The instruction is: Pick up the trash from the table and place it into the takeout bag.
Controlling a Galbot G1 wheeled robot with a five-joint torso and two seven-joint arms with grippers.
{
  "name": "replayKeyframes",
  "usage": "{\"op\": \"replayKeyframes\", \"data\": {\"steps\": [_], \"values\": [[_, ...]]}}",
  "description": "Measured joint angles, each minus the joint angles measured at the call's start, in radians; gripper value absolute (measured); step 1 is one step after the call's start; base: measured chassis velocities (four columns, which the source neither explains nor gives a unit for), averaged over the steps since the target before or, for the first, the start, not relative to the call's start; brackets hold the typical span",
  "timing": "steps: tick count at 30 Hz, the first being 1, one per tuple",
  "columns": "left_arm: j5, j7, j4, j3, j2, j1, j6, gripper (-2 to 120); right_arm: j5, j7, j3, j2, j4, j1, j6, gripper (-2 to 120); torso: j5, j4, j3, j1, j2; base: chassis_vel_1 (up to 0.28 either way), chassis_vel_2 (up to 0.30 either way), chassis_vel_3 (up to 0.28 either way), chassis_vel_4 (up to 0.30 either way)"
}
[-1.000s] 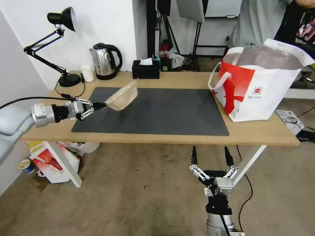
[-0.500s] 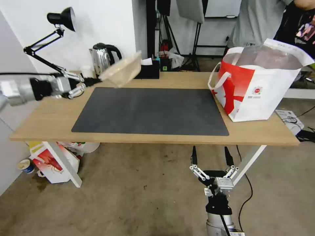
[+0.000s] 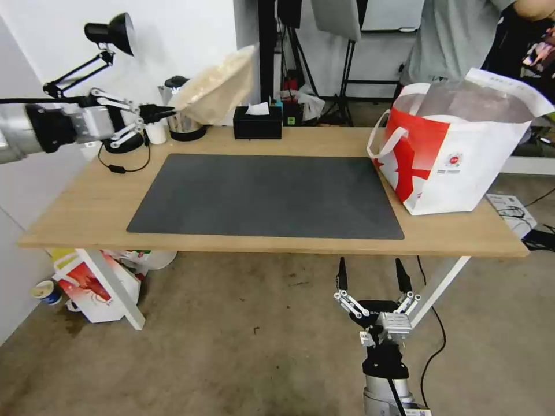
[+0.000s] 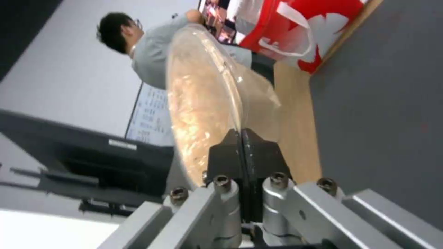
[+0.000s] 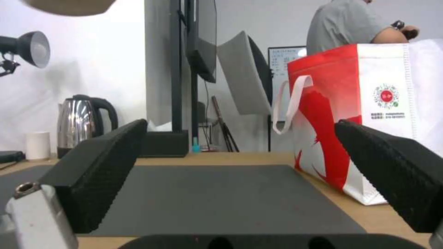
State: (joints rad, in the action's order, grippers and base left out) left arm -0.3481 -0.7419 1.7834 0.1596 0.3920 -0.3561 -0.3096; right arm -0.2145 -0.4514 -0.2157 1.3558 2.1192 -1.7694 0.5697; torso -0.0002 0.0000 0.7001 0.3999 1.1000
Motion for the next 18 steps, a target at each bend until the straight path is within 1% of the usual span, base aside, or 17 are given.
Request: {"op": "replayKeyframes", "data": {"steps": [1, 3, 4, 5, 6, 8, 9, 11, 12, 14, 15, 18], "values": [[0.009, 0.003, -0.016, -0.047, 0.018, 0.048, -0.004, 0, 0.0, 0.0, 0.0, 0.0, 0.0, 0.0, 0.0, 100, 0.0, -0.0005, 0.0, 0.0, 0.0, 0.0, 0.0, 0.0, 0.0], [0.017, 0.005, -0.04, -0.115, 0.046, 0.113, -0.008, 0, 0.0, 0.0, 0.0, 0.0, 0.0, 0.0, 0.0, 100, 0.0005, -0.0005, 0.0, 0.0, 0.0, 0.0, 0.0, 0.0, 0.0], [0.017, 0.005, -0.04, -0.115, 0.046, 0.113, -0.008, 0, 0.0, 0.0, 0.0, 0.0, 0.0, 0.0, 0.0, 100, 0.0005, -0.0005, 0.0, 0.0, 0.0, 0.0, 0.0, 0.0, 0.0], [0.022, 0.005, -0.062, -0.18, 0.074, 0.17, -0.009, 0, 0.0, 0.0, 0.0, 0.0, 0.0, 0.0, 0.0, 100, 0.0, -0.0001, 0.0, 0.0, 0.0, 0.0, 0.0, 0.0, 0.0], [0.023, 0.005, -0.073, -0.215, 0.089, 0.203, -0.01, 0, 0.0, 0.0, 0.0, 0.0, 0.0, 0.0, 0.0, 100, 0.0001, 0.0003, 0.0, 0.0, 0.0, 0.0, 0.0, 0.0, 0.0], [0.026, 0.004, -0.107, -0.299, 0.13, 0.292, -0.011, 0, 0.0, 0.0, 0.0, 0.0, 0.0, 0.0, 0.0, 100, 0.0001, 0.0002, 0.0, 0.0, 0.0, 0.0, 0.0, 0.0, 0.0], [0.026, 0.004, -0.107, -0.299, 0.13, 0.292, -0.011, 0, 0.0, 0.0, 0.0, 0.0, 0.0, 0.0, 0.0, 100, 0.0001, 0.0002, 0.0, 0.0, 0.0, 0.0, 0.0, 0.0, 0.0], [0.03, 0.002, -0.145, -0.374, 0.18, 0.392, -0.011, 0, 0.0, 0.0, 0.0, 0.0, 0.0, 0.0, 0.0, 100, 0.0008, -0.0001, 0.0, 0.0, 0.0, 0.0, 0.0, 0.0, 0.0], [0.03, 0.002, -0.145, -0.374, 0.18, 0.392, -0.011, 0, 0.0, 0.0, 0.0, 0.0, 0.0, 0.0, 0.0, 100, 0.0008, -0.0001, 0.0, 0.0, 0.0, 0.0, 0.0, 0.0, 0.0], [0.041, -0.003, -0.178, -0.417, 0.228, 0.45, -0.012, 0, 0.0, 0.0, 0.0, 0.0, 0.0, 0.0, 0.0, 100, 0.0005, -0.0002, 0.0, 0.0, 0.0, 0.0, 0.0, 0.0, 0.0], [0.041, -0.003, -0.178, -0.417, 0.228, 0.45, -0.012, 0, 0.0, 0.0, 0.0, 0.0, 0.0, 0.0, 0.0, 100, 0.0005, -0.0002, 0.0, 0.0, 0.0, 0.0, 0.0, 0.0, 0.0], [0.054, -0.006, -0.217, -0.461, 0.28, 0.5, -0.017, 0, 0.0, 0.0, 0.0, 0.0, 0.0, 0.0, 0.0, 100, 0.0003, -0.0001, 0.0, 0.0, 0.0, 0.0, 0.0, 0.0, 0.0]]}}
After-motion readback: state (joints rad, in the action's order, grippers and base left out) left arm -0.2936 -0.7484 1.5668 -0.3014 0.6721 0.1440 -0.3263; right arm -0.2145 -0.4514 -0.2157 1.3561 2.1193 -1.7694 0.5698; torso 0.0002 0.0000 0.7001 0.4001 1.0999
